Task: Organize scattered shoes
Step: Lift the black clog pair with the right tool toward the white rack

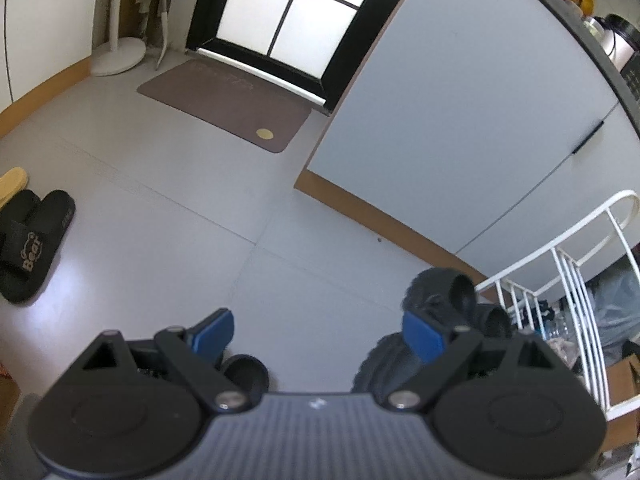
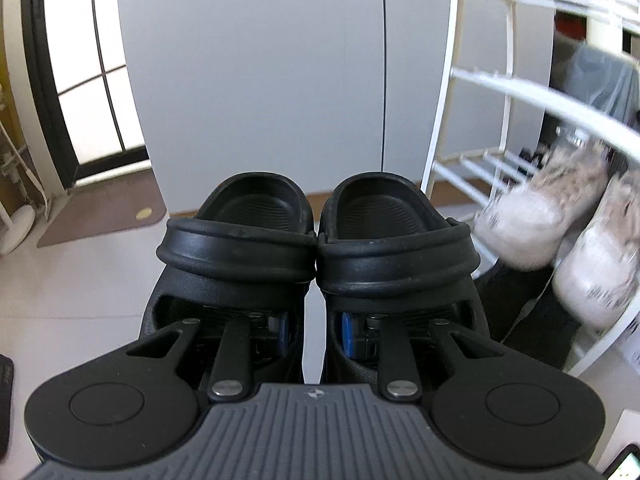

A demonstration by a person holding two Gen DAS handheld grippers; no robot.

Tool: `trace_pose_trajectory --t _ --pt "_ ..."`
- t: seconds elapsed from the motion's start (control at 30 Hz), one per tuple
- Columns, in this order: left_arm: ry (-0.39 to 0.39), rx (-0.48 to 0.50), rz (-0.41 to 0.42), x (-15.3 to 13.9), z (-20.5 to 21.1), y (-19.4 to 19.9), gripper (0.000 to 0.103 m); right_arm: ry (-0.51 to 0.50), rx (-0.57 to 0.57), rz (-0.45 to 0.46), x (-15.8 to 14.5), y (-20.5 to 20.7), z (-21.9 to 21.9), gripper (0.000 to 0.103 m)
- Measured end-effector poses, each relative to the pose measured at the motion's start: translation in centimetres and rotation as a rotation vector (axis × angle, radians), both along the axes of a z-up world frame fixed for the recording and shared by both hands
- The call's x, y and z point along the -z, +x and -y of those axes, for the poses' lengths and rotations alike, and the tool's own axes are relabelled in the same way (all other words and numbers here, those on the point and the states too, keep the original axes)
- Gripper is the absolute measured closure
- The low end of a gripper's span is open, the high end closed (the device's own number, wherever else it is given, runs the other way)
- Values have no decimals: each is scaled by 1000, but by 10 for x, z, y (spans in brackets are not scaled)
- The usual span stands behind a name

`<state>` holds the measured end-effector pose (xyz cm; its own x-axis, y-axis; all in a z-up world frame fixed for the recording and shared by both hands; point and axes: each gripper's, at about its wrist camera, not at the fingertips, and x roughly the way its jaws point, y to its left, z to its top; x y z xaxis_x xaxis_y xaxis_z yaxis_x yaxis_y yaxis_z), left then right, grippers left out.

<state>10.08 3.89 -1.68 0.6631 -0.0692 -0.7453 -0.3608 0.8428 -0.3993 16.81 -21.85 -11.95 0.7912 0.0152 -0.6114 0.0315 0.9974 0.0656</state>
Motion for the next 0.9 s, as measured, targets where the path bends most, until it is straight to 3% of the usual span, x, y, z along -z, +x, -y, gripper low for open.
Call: trace_pose_trajectory --t 0.33,0.6,0.73,0.9 --pt "52 -35 46 -11 10 -1 10 1 81 56 -65 6 26 75" --pt "185 -9 16 -3 33 12 10 24 119 67 -119 9 46 76" --pt "194 -3 -3 2 37 15 10 4 131 85 -140 6 68 75" --pt "168 11 -7 2 43 15 10 1 177 97 -141 7 92 75"
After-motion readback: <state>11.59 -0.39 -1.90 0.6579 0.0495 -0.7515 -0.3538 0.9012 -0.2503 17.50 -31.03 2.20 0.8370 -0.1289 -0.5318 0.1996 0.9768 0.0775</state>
